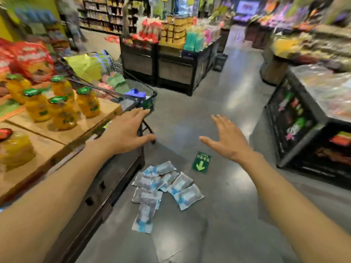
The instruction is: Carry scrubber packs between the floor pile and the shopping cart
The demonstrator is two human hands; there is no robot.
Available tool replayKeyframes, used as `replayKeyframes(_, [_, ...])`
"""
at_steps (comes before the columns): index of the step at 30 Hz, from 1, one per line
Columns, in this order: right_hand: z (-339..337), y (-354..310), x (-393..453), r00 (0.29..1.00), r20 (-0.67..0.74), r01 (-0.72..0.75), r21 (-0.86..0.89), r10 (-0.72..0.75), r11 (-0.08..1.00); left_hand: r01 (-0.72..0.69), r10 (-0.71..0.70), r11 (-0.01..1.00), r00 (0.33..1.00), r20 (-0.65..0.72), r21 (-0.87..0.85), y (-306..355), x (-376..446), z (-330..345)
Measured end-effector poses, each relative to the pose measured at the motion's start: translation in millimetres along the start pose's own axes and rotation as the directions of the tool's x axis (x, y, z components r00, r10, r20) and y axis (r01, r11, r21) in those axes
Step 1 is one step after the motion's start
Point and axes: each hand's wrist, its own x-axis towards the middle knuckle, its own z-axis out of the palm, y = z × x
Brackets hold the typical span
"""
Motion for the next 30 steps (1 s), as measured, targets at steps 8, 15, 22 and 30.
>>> replayKeyframes(8, [11.4,64.6,43.1,0.98,0.015,-0.199,0.004,0.198,0.98,-0.163,0.165,0.98,0.986,0.007,-0.113,18.2,129.7,51.7])
replayKeyframes(15, [32.5,94.2,125.1,0.952,-0.024,-0.304,0.052,0.305,0.951,-0.217,0.222,0.962,0.975,0.009,-0.162,-1.1,229.0,98.0])
replayKeyframes(22, [131.1,140.3,203.6,0.947,0.015,-0.321,0.064,0.321,0.945,-0.182,0.183,0.965,0.983,-0.01,-0.191,-22.8,301.2,220.5])
replayKeyframes(30, [427.4,222.8,206.6,0.954,0.053,-0.3,0.089,0.296,0.95,-0.197,0.203,0.948,0.979,-0.003,-0.25,-21.3,277.9,525.7])
